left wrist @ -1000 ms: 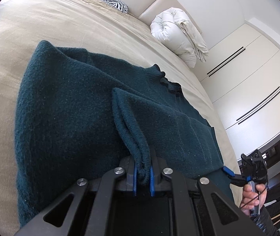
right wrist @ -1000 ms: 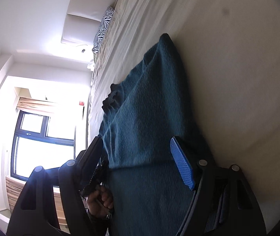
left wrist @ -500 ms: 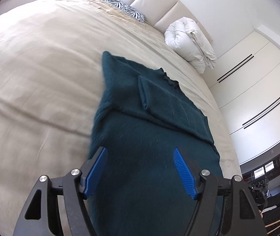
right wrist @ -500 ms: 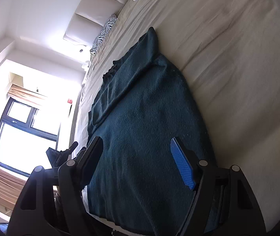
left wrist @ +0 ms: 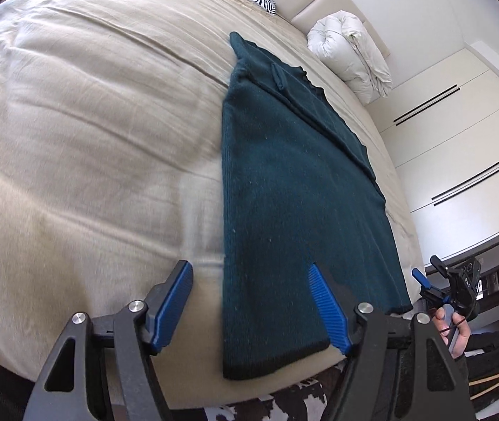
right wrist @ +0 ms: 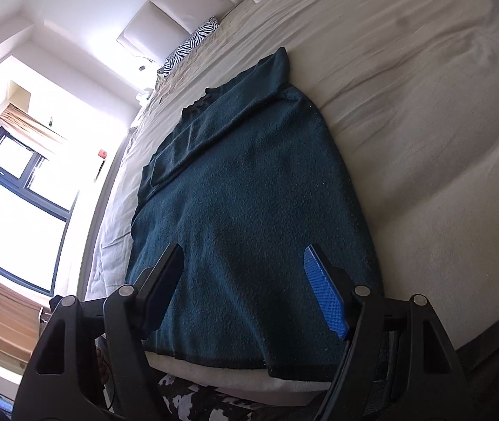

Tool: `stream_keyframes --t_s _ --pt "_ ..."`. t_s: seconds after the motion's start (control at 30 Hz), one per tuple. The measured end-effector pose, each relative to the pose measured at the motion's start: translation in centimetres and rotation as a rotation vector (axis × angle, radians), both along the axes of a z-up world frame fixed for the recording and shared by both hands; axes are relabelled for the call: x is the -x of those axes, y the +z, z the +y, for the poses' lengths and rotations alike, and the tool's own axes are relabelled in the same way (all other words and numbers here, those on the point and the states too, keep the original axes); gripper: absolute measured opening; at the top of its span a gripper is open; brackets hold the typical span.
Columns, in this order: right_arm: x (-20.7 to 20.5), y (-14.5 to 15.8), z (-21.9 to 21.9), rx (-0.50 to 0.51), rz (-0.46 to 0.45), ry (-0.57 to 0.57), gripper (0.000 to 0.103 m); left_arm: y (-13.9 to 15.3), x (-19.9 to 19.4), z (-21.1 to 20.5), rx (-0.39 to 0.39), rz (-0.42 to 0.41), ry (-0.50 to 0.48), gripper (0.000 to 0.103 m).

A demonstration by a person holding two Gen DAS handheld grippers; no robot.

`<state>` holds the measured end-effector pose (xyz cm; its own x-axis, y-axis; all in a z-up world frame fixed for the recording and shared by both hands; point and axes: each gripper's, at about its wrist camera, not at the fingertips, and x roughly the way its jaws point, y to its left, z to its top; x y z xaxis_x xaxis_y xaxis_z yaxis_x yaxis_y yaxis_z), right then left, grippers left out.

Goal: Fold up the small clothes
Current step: 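Grasp the sweater hem with both grippers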

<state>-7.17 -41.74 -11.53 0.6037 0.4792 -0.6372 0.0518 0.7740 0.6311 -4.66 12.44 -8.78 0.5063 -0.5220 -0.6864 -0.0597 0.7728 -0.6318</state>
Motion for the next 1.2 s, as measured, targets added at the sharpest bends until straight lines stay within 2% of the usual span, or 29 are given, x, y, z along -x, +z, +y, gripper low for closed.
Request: stream_keyframes --t_s 0.37,0.5,0.6,0.7,0.83,1.0,1.2 --pt "3.6 -1.4 -3.3 0.009 0.038 -0.060 0.070 -0.9 0.2 -2.6 -0.031 0.053 -0.076 0.067" --pt "4.4 -2.1 -4.6 0.030 0.079 -0.074 0.070 -1.2 0.0 -2.9 -0.043 0.073 -0.083 0.055" --pt "4.8 -2.8 -5.0 0.051 0.113 -0.063 0.070 -1.4 -0.1 -3.1 -0.053 0.089 -0.087 0.041" --pt "4.9 -3.4 -5.2 0.049 0.133 -0.049 0.069 -1.5 0.1 -3.0 -0.057 0.096 -0.090 0.037" --pt "4.9 -3.9 -5.0 0.051 0.166 -0.025 0.062 -1.5 0.1 -3.2 -0.061 0.107 -0.098 0.038" --pt "4.9 -4.3 -4.9 0.032 0.201 -0.008 0.045 -1.5 0.2 -3.2 -0.056 0.114 -0.096 0.040" --pt "4.4 -4.8 -4.0 0.026 0.222 0.032 0.036 -1.4 0.4 -3.0 -0.055 0.122 -0.104 0.039"
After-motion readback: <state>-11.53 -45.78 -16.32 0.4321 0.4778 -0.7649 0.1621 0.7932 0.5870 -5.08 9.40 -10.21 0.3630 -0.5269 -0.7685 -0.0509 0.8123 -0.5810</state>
